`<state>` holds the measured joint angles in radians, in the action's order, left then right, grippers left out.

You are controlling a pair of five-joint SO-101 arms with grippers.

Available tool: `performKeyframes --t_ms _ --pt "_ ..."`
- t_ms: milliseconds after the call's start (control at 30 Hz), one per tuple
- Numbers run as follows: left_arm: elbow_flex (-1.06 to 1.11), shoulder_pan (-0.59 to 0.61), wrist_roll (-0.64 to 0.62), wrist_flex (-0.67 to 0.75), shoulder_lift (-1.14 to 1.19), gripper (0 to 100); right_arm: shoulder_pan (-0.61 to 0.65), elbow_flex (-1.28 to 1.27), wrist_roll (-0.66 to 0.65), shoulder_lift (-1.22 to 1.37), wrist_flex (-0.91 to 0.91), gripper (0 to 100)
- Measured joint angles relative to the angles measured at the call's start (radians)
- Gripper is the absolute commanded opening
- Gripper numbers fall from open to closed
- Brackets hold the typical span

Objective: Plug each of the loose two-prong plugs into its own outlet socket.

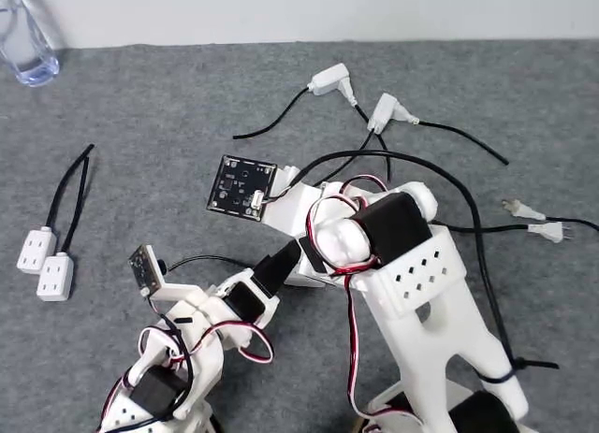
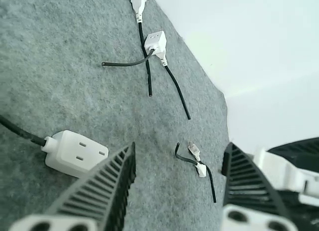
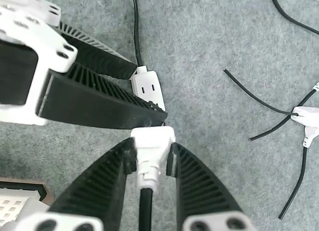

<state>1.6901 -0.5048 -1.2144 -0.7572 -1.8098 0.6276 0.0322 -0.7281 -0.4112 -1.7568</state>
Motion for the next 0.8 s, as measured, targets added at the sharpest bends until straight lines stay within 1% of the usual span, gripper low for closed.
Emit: performKeyframes --t_ms 100,200,433,600,733,800 --pt "0.000 0.032 0.003 0.000 0.000 27 0.000 0.002 0.002 0.000 0.000 0.9" --pt "0.002 0.112 0.000 0.000 0.002 27 -0.015 0.005 0.032 0.000 0.000 0.9" --pt "0.002 0.373 0.000 0.000 0.002 27 -0.018 0.005 0.049 0.003 0.000 0.9" --pt "0.002 0.566 0.000 -0.012 0.002 27 -0.031 0.005 0.049 0.129 0.000 0.9" --pt "0.002 0.626 0.002 -0.091 0.002 27 -0.072 0.017 0.025 0.269 0.000 0.9" --pt "0.002 0.635 0.031 -0.126 0.002 27 -0.089 0.038 -0.003 0.319 0.000 0.9"
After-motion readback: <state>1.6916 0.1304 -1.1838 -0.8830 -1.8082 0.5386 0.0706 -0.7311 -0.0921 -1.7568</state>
